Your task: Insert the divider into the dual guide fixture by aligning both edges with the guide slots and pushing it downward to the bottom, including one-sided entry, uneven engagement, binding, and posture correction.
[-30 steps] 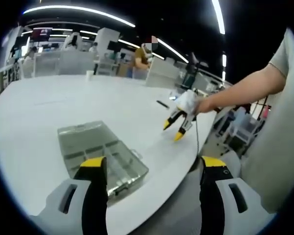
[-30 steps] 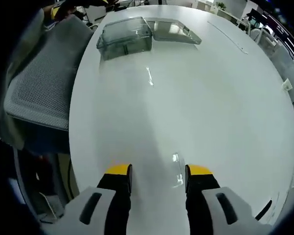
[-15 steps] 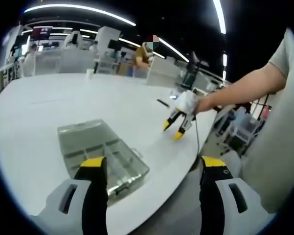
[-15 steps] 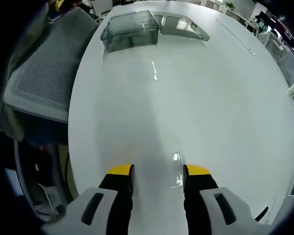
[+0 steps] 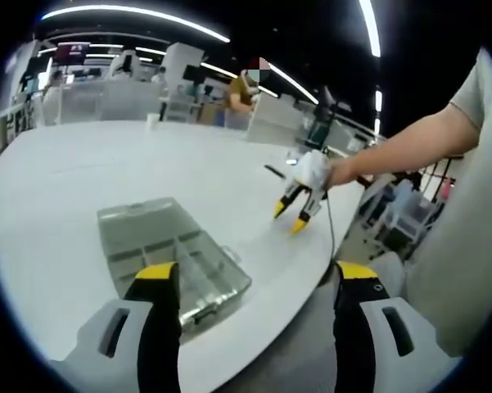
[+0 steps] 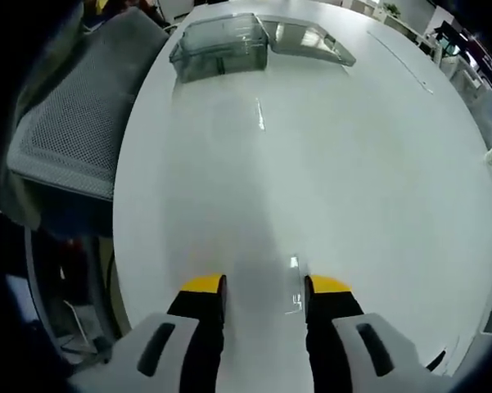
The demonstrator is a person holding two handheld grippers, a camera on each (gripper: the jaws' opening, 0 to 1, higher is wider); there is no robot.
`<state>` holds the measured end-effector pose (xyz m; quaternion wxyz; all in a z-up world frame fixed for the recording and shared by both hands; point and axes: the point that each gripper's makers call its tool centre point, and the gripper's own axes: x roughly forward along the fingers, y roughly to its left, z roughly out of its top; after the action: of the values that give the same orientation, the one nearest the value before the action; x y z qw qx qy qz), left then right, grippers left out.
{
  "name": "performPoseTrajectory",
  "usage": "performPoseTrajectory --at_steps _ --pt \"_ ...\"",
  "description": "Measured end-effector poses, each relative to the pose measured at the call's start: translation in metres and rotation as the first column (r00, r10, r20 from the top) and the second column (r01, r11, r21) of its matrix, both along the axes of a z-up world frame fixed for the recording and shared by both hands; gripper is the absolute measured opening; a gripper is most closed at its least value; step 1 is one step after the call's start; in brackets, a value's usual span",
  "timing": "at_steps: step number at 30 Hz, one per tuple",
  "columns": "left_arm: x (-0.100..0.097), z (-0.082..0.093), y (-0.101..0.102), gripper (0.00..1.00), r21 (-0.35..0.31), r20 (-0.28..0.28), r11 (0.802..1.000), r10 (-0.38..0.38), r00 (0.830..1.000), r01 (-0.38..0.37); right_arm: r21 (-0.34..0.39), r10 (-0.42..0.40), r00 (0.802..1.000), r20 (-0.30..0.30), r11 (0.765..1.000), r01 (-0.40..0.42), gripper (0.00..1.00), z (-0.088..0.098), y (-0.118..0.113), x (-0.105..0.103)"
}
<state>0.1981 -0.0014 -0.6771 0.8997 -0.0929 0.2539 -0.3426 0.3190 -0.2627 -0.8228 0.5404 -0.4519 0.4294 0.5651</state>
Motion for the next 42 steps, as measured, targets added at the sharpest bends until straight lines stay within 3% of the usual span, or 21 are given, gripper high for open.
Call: performPoseTrajectory --at_steps 12,27,42 --pt "0.000 0.001 0.000 0.74 -0.003 0.005 1.000 0.003 1.000 -0.003 -0.044 0.034 0.999 0.002 0.998 -0.034 0.28 0.000 0.001 -0.001" --pt "0.000 0.005 -0.001 0.74 -0.008 0.017 1.000 0.005 1.000 -0.004 -0.028 0.036 0.999 -0.007 0.999 -0.036 0.28 0.004 0.007 -0.008" --pt "-0.002 0.009 -0.001 0.73 -0.010 0.024 1.000 0.001 1.000 -0.001 0.008 0.040 0.999 0.009 0.999 -0.040 0.28 0.020 0.027 -0.019"
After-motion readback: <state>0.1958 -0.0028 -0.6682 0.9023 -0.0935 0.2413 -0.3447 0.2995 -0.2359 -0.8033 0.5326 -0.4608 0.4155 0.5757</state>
